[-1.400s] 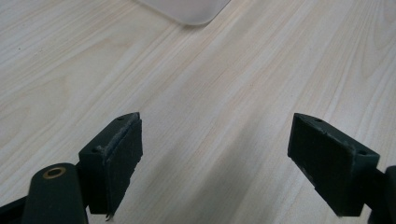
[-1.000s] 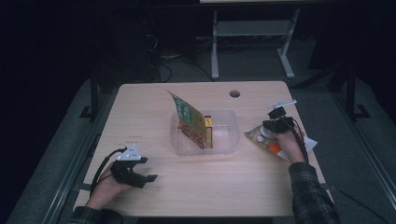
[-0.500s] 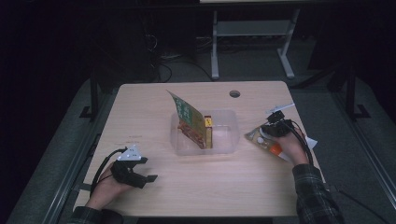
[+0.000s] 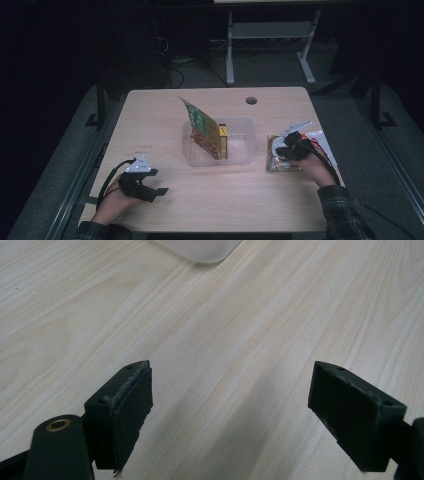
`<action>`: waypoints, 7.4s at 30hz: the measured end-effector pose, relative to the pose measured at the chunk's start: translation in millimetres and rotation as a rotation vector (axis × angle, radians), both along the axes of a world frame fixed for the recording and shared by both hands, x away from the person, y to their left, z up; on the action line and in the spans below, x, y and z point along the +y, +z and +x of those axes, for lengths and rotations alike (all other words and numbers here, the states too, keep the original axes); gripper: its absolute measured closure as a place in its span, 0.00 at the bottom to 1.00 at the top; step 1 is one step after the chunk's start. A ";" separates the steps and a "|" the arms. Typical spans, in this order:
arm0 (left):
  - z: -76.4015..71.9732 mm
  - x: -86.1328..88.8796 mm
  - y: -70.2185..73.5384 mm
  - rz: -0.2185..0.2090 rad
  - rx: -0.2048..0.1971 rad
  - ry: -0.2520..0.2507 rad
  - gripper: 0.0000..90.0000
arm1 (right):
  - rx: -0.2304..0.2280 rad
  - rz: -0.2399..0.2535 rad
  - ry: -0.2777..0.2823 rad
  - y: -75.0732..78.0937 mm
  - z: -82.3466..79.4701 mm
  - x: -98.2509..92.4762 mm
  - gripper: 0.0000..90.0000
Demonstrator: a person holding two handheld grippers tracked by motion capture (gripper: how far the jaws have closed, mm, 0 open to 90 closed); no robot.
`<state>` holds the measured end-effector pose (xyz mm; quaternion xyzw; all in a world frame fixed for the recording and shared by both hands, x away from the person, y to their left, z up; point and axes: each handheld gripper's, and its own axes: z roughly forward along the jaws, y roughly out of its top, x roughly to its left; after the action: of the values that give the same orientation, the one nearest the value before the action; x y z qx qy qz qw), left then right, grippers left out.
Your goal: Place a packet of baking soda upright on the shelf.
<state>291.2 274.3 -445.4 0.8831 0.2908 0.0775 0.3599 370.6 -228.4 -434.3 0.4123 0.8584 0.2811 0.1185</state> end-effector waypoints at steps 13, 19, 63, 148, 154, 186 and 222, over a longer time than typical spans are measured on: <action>0.6 0.6 0.5 0.007 -0.001 -0.003 0.19 | 0.002 -0.025 0.058 3.6 -26.0 -3.8 1.00; 0.6 0.0 -0.2 0.003 0.001 -0.001 0.19 | 0.009 -0.042 0.058 2.2 -23.1 -11.9 1.00; 0.2 -2.2 -1.0 0.012 0.008 -0.016 0.19 | 0.002 -0.033 0.353 2.5 -66.7 23.2 1.00; -5.3 -66.3 14.1 -0.082 -0.003 -0.167 0.20 | -0.126 0.188 0.338 23.1 -97.9 68.3 0.65; 1.4 -100.3 12.2 -0.068 -0.004 -0.250 0.20 | -0.168 0.231 0.174 20.0 -104.1 29.0 0.48; 40.0 -201.0 -13.2 -0.101 0.159 -0.411 0.56 | -0.180 0.286 0.082 9.8 -123.0 -3.8 0.34; 25.4 -165.2 42.5 -0.293 -0.063 -0.319 1.00 | -0.183 0.403 0.136 20.6 -120.6 7.1 0.34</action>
<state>316.6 109.1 -402.9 0.8533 0.1444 0.0039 0.5011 250.0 -221.3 -413.8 0.3415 0.7964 0.4905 0.0918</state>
